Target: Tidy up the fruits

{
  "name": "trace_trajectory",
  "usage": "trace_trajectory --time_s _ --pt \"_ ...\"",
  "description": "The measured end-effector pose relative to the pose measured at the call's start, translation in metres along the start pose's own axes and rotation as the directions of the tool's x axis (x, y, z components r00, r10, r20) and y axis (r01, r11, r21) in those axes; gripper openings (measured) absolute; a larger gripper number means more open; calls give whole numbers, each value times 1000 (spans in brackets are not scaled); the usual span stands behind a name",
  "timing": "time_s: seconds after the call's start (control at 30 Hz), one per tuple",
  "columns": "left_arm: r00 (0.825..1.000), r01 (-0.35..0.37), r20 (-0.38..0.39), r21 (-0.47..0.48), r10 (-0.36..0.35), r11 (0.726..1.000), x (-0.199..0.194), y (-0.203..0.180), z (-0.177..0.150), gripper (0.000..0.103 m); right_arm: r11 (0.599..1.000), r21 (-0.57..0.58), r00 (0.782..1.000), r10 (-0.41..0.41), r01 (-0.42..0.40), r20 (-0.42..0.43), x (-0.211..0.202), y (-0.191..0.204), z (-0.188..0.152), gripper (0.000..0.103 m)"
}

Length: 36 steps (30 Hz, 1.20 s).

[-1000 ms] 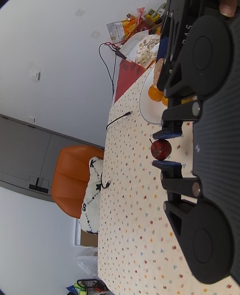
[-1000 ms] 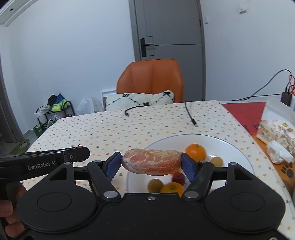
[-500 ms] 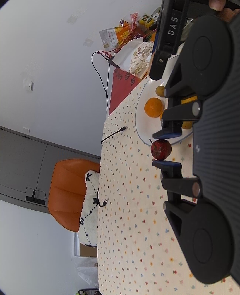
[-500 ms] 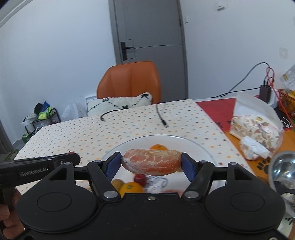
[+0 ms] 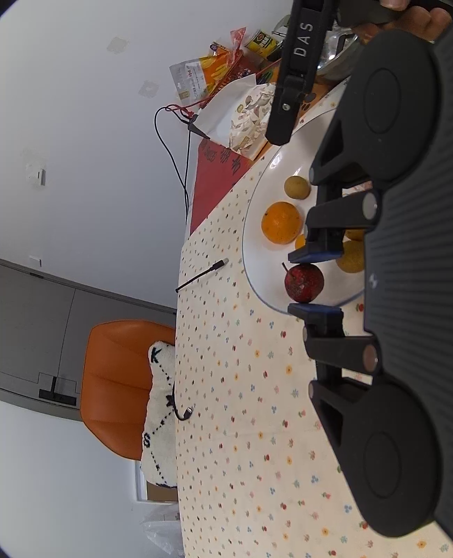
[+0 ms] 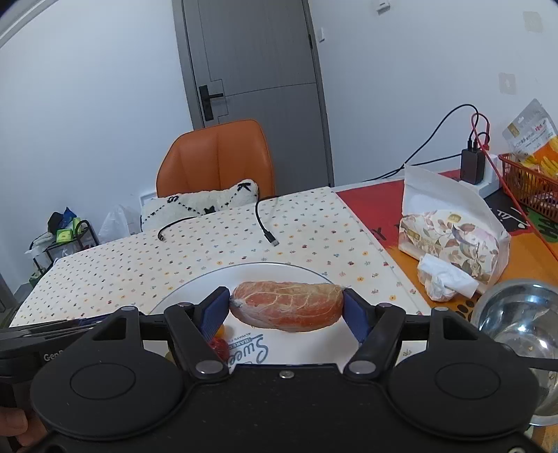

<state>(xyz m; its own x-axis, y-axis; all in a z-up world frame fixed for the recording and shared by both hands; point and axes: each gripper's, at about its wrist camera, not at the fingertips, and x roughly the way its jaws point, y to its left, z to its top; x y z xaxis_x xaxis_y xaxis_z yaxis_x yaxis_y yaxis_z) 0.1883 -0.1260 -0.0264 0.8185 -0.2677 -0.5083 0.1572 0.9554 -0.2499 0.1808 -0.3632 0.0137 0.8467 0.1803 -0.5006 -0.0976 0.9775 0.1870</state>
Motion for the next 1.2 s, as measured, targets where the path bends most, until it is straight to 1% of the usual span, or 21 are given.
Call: trace_trajectory --time_s 0.2,0.27,0.4,0.47,0.63,0.7,0.77,0.83,0.9,0.97,1.07,1.2 --pt "1000 7 -19 5 -7 1000 9 -5 1 23 1000 3 1000 -6 6 -23 7 0 -6 67" --pt "1000 2 -13 3 -2 1000 8 -5 1 26 1000 7 999 -10 11 -33 10 -1 -8 67" --pt "1000 -3 -17 -8 3 1000 4 -2 2 29 1000 19 999 -20 21 -49 16 -4 -13 67" --pt "1000 -12 -14 -16 12 1000 1 2 2 34 999 29 998 -24 25 -57 19 -6 -16 67" --pt "1000 -28 -6 -39 28 999 -13 10 1 38 999 41 998 -22 25 -59 24 -8 -18 67" --pt "999 -32 -3 -43 32 999 -20 13 1 42 998 49 998 -24 27 -59 26 -7 -17 67" --pt "999 -36 6 -47 36 998 -26 16 1 48 998 62 998 -23 26 -62 28 -7 -17 68" --pt "999 -41 12 -49 41 998 -33 18 1 51 997 82 998 -10 15 -67 28 -8 -17 71" --pt "999 -46 14 -51 47 998 -38 21 1 56 996 88 998 -3 8 -58 26 -8 -16 72" --pt "998 -54 13 -56 55 997 -43 24 2 68 996 90 999 1 3 -51 22 -7 -14 73" --pt "998 -66 19 -66 68 996 -51 29 2 78 996 95 999 8 -4 -40 15 -6 -10 73" --pt "995 -95 17 -55 96 994 -59 32 3 82 994 103 999 23 -20 -31 4 -6 -7 76"
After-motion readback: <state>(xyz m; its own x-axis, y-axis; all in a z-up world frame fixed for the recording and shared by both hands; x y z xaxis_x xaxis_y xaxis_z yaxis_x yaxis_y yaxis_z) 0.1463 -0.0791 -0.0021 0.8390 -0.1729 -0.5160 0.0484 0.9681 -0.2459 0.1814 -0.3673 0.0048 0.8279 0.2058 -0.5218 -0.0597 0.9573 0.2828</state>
